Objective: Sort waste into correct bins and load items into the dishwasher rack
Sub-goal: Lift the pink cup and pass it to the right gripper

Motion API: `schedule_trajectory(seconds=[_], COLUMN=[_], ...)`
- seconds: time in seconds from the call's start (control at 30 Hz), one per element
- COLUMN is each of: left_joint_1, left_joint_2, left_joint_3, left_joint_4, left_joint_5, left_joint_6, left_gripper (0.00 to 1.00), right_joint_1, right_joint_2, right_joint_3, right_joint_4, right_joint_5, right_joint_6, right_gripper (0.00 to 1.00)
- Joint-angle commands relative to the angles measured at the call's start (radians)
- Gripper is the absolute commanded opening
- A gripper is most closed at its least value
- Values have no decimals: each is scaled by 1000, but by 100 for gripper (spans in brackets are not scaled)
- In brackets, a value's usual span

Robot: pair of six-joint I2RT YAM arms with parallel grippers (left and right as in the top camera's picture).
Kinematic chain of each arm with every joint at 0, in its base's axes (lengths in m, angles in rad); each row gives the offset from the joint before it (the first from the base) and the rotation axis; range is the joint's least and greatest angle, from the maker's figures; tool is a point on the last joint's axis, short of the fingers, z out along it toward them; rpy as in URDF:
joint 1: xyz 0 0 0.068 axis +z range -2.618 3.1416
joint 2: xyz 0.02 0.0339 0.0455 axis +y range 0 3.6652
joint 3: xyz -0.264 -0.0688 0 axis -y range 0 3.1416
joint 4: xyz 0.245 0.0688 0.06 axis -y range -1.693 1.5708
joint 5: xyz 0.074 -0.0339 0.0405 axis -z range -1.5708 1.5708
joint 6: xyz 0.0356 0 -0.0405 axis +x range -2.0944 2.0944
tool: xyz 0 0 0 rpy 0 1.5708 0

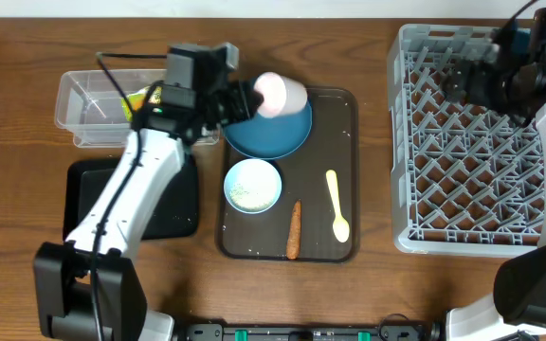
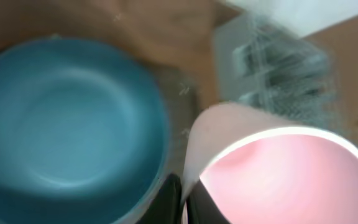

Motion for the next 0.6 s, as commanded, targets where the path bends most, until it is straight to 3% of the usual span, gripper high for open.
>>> schedule_trajectory(seconds=[0.0,0.17,0.3,0.57], left_joint_1=[21,24,23,19], left_joint_2=[13,13,13,13], left_joint_3=[22,22,22,22], left_joint_4=[66,199,256,256], left_joint_5=[284,477,538,578], left_joint_6=[-86,-86,-101,-100], left_gripper=[7,7,7,7], right_joint_1=[36,95,166,291], right_joint_2=[33,70,97,103], right_joint_3=[-9,-9,-9,-9], right_joint_4=[9,-21,-15,95], right_joint_5=[-483,-773,-902,-961], right_joint_6=[-227,-430,-542,-555], right_gripper=[99,99,99,99])
